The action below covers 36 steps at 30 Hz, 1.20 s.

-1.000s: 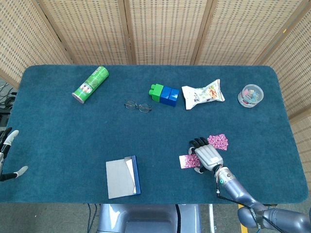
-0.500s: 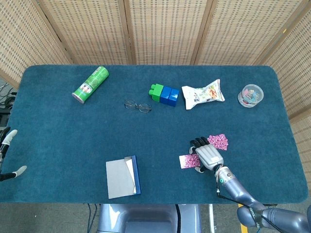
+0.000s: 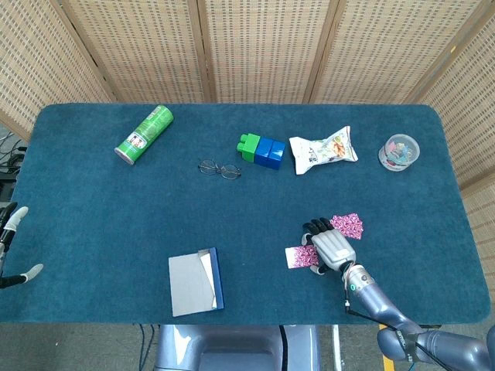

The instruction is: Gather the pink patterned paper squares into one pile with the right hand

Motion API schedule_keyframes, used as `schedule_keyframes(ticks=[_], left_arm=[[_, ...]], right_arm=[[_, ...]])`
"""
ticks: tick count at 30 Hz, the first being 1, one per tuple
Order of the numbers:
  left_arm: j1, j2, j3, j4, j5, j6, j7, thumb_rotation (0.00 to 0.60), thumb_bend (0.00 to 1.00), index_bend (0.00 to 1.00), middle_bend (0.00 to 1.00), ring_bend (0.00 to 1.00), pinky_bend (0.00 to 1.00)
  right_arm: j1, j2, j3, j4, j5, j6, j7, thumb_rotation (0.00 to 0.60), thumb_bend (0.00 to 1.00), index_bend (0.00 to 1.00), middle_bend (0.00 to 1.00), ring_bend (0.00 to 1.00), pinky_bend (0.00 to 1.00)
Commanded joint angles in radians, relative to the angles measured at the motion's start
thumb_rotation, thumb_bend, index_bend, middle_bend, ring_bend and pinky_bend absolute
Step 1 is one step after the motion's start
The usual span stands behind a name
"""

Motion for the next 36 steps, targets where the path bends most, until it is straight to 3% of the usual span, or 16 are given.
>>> schedule_keyframes(ticks=[1,13,28,36], left_arm=[[0.0,0.0,0.001,0.0,0.0,-0.002,0.0,0.553,0.06,0.0,0.0,0.0,0.0],[0.0,0.0,0.001,-0.001,0.0,-0.001,0.003,0.554,0.06,0.0,0.0,0.0,0.0],[0.001,-0.001,0.0,-0.004,0.0,0.001,0.004,0.554,0.06,0.0,0.0,0.0,0.0],[0.005,0.003,0.001,-0.011,0.0,0.007,0.009,0.553,0.06,0.0,0.0,0.0,0.0]], right_arm=[[-0.001,-0.001,0.0,0.002,-0.001,0.001,0.001,0.6,0.26,0.38,0.14,0.0,0.0],[-0.007,0.002,-0.001,0.002,-0.006,0.006,0.006,0.6,0.36,0.45,0.18,0.0,0.0],[-0.001,0.06,0.036,-0.022,-0.015,0.028,0.025,0.6,0.36,0.45,0.19,0.0,0.0],[0.008,0.099,0.061,0.024,-0.019,0.02,0.066,0.6,0.36,0.45,0.18,0.0,0.0]])
